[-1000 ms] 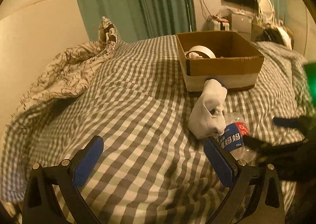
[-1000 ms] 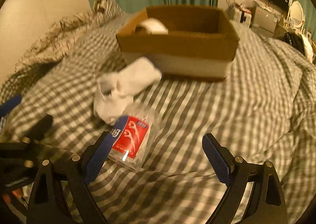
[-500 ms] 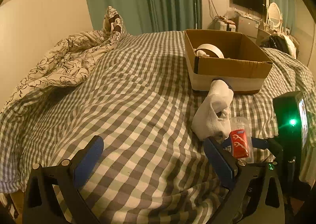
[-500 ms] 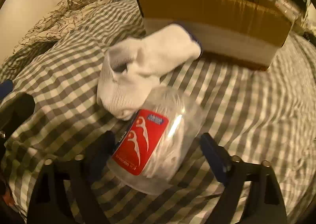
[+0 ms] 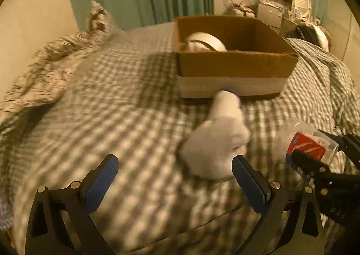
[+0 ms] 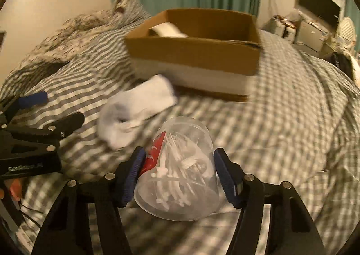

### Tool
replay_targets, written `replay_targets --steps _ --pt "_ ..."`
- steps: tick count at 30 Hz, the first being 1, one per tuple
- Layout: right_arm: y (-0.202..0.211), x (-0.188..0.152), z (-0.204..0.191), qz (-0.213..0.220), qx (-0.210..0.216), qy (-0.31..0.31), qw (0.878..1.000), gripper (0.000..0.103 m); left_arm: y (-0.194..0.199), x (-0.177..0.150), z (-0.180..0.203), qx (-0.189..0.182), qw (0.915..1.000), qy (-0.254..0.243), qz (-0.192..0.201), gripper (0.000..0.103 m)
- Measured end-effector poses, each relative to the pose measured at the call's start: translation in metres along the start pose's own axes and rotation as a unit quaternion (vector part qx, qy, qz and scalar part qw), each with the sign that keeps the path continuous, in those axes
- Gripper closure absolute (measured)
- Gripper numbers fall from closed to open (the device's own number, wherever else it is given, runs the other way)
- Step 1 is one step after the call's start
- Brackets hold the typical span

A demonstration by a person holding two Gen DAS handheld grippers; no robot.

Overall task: Organize objects
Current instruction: 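Grasp the clear red-labelled cup with the right tool while the left tool grasps the white sock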

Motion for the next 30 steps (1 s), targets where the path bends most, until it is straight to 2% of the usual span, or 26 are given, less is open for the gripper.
replay_targets --steps 4,6,8,10,11,13,17,21,25,30 --pt "0.006 -0.001 0.032 0.008 -0.012 -0.025 1.0 0.041 -0.022 0.004 0.025 -0.009 0.9996 -0.025 -0.013 0.0" --pt "0.007 -0.001 0.043 0.011 -0.015 -0.031 0.999 0.041 -0.034 0.007 0.034 -0.009 0.9992 -0.036 -0.011 0.005" --pt "0.007 0.0 0.047 0.012 -0.012 -0.037 0.999 0.041 -0.049 0.01 0.04 -0.015 0.9986 -0.046 -0.022 0.023" --pt "0.007 -0.001 0.049 0.013 -0.008 -0.04 0.999 0.042 -0.058 0.009 0.04 -0.02 0.9984 -0.041 -0.035 0.03" --pt "0.006 -0.002 0.048 0.013 -0.008 -0.039 0.999 0.042 -0.059 0.009 0.037 -0.014 0.9986 -0.038 -0.034 0.035" --pt "0.007 -0.002 0.048 0.014 -0.01 -0.038 0.999 0.042 -0.056 0.008 0.034 -0.024 0.9987 -0.03 -0.032 0.04" --pt "0.016 -0.002 0.043 0.022 -0.012 -0.03 0.999 0.042 -0.041 0.004 0.035 -0.039 0.9985 -0.029 -0.027 0.048" --pt "0.038 0.0 0.038 0.041 -0.019 -0.018 0.999 0.042 -0.018 0.0 0.047 -0.05 0.9978 -0.041 -0.012 0.052" --pt "0.065 0.002 0.035 0.061 -0.03 -0.013 0.998 0.042 0.018 0.005 0.051 -0.064 0.9966 -0.046 0.022 0.053" --pt "0.113 0.019 0.03 0.105 -0.045 0.005 0.993 0.042 0.081 0.028 0.043 -0.065 0.992 -0.054 0.094 0.053"
Point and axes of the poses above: each gripper's, at about its wrist camera, not at the fingertips, and y roughly against the way its jaws point, z to its right, x to its top, the point moved 8 cm from there along -y, roughly the way its jaws point, and after that the axes turned 10 degrees about -z, right-handed, at the moved point
